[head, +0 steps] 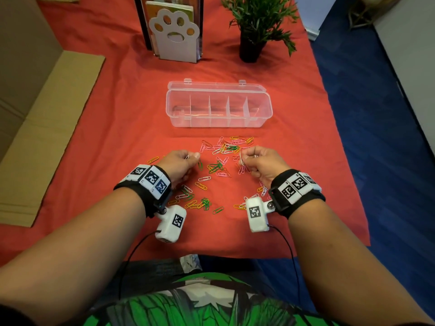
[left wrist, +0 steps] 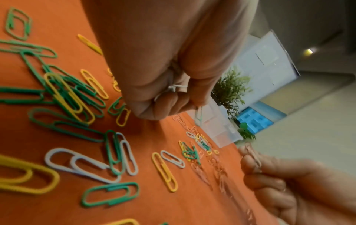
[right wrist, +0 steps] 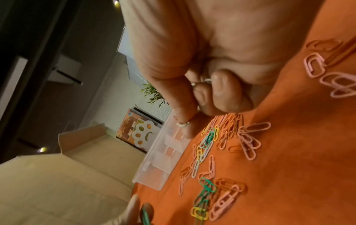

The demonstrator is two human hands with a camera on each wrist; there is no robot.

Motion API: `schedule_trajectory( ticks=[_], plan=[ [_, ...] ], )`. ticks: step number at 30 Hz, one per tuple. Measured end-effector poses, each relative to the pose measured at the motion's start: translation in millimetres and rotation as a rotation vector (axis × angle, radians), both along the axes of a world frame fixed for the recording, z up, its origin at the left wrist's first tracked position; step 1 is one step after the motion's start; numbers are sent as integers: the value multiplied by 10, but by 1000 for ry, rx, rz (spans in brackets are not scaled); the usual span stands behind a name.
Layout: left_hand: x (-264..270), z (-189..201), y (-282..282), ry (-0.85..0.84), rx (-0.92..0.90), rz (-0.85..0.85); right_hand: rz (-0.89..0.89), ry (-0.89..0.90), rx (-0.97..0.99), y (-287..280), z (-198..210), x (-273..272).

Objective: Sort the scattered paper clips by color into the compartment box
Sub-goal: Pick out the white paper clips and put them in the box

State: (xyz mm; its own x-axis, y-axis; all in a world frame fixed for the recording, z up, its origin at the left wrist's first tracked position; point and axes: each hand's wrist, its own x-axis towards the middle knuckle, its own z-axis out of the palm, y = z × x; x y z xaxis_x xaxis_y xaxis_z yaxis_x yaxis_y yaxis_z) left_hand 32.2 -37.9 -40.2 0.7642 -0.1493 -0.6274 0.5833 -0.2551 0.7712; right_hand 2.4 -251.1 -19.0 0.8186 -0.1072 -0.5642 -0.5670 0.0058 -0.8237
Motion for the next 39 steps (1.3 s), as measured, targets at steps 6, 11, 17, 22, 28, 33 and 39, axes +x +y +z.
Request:
schedule_trajectory(
  ticks=[6, 11, 17, 22, 28, 33, 39],
  plan=[
    [-48, 19, 32, -310, 396, -195, 117, -47, -341, -37, -102, 25],
    [-145, -11, -54, -459, 699, -559, 296, -21, -555, -34, -90, 22],
    [-202, -42, -66, -499, 759, -691, 356, 17, -676, -45, -76, 28],
    [-164, -9, -94, -305, 469, -497, 273, -33, -444, -8, -34, 27],
    [-105, 237, -92, 123, -428, 107, -16, 75, 111, 51, 51, 92],
    [-48, 321, -114, 157, -651, 207, -143, 72, 327, 109, 102, 212],
    [127, 335, -255, 264, -495, 267, -53, 92, 191, 202, 124, 403]
  ],
)
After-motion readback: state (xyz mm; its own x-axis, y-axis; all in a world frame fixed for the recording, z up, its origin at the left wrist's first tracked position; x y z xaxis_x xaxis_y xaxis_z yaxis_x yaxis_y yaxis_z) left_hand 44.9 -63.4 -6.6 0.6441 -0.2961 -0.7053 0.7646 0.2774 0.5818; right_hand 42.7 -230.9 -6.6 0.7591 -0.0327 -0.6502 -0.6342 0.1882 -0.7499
